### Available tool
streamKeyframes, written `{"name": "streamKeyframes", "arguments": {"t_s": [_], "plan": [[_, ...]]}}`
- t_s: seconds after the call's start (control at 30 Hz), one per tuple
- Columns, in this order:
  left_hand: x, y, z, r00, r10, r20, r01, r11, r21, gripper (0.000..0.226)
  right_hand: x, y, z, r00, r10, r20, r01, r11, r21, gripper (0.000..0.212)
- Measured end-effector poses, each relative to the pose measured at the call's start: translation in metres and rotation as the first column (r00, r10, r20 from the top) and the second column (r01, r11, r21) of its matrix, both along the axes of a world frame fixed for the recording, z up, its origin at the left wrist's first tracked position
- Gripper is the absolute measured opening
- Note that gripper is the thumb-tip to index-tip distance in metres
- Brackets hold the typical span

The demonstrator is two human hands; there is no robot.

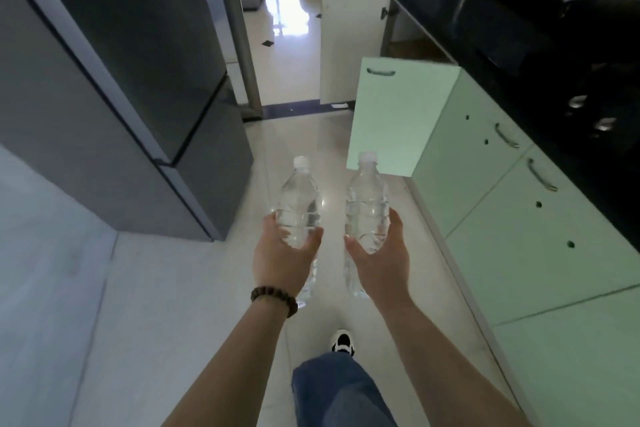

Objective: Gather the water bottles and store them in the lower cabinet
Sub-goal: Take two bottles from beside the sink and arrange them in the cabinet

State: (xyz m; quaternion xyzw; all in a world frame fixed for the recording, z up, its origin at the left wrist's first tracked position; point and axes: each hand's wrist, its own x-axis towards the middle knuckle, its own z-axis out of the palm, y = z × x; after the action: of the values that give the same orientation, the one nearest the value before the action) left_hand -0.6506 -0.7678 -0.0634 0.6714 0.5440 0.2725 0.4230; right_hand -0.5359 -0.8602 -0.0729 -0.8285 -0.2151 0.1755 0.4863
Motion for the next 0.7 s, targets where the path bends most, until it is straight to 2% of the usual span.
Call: {"name": "streamKeyframes", "arguments": {"t_s": [0.23,0.4,0.53,0.7], "plan": [[0.096,0.129,0.021,0.998,0.047,-0.036,-0.045,0.998,0.045,0.067,0.102,0.131,0.017,0.998,0.048,0.04,-0.049,0.999,0.007,0.088],[0.141,0.215,0.016,0.998,0.059,-0.036,-0.06,0.998,-0.013,0.063,0.152,0.222,0.013,0.997,0.079,0.026,-0.079,0.997,-0.002,0.087],[0.18,0.299,0.004,0.999,0.038,-0.002,-0.038,0.998,-0.041,0.073,0.191,0.306,0.004,0.998,0.061,0.029,-0.061,0.998,-0.004,0.084],[0.238,0.43,-0.01,0.998,-0.055,0.025,0.056,0.997,-0.055,0.055,0.235,0.426,-0.008,0.998,-0.003,0.056,0.002,1.0,0.022,0.082]]}}
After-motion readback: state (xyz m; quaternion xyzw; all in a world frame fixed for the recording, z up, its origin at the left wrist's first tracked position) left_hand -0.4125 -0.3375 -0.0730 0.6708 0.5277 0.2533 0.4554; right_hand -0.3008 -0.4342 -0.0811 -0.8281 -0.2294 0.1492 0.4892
